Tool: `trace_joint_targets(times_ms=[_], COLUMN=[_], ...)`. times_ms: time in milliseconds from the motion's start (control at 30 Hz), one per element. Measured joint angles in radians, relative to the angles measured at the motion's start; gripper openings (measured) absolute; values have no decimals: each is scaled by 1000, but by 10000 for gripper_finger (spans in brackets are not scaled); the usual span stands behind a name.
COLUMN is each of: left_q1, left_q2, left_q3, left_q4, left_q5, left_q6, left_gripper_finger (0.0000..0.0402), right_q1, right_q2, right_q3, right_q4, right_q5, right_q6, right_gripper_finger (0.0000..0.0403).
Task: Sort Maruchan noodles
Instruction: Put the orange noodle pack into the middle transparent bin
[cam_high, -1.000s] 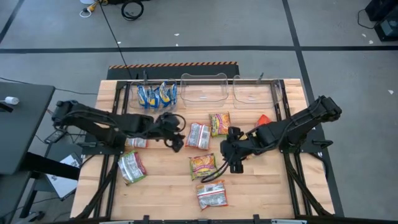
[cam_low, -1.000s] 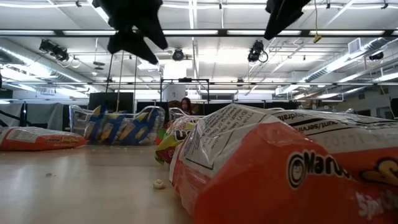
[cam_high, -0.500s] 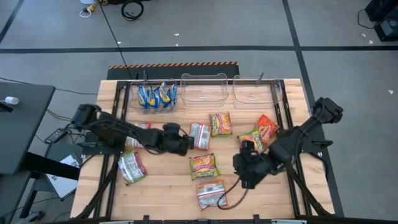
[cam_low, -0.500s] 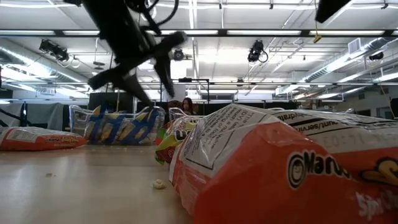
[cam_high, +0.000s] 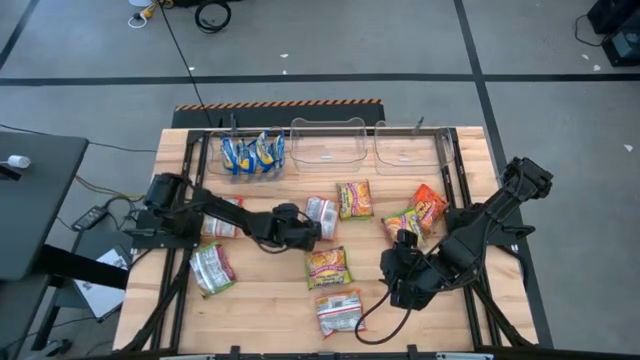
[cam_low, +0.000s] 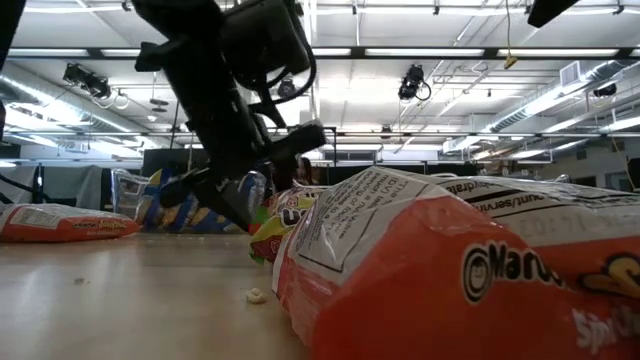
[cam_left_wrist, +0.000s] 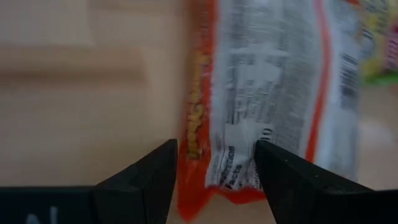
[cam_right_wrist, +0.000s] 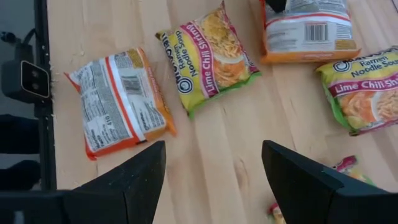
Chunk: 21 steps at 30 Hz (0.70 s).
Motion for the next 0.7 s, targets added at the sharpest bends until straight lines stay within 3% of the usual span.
trace_joint_targets(times_ms=[400,533,700], left_q1=[9,18,44], left_q2=[44,13,-60], left_q3=[4,1,-1], left_q4=[34,20,-27], left_q5=[5,15,-8], left_q6=[-22,80,243], left_gripper_finger=[208,156,44], right_q1=[-78,-127,-183], right_q2=[0,0,-18], right_q3=[0,0,0], right_q4=[-4,3,35], right_q5=[11,10,-2], right_q6=[-78,-114,-183], right_gripper_finger=[270,270,270])
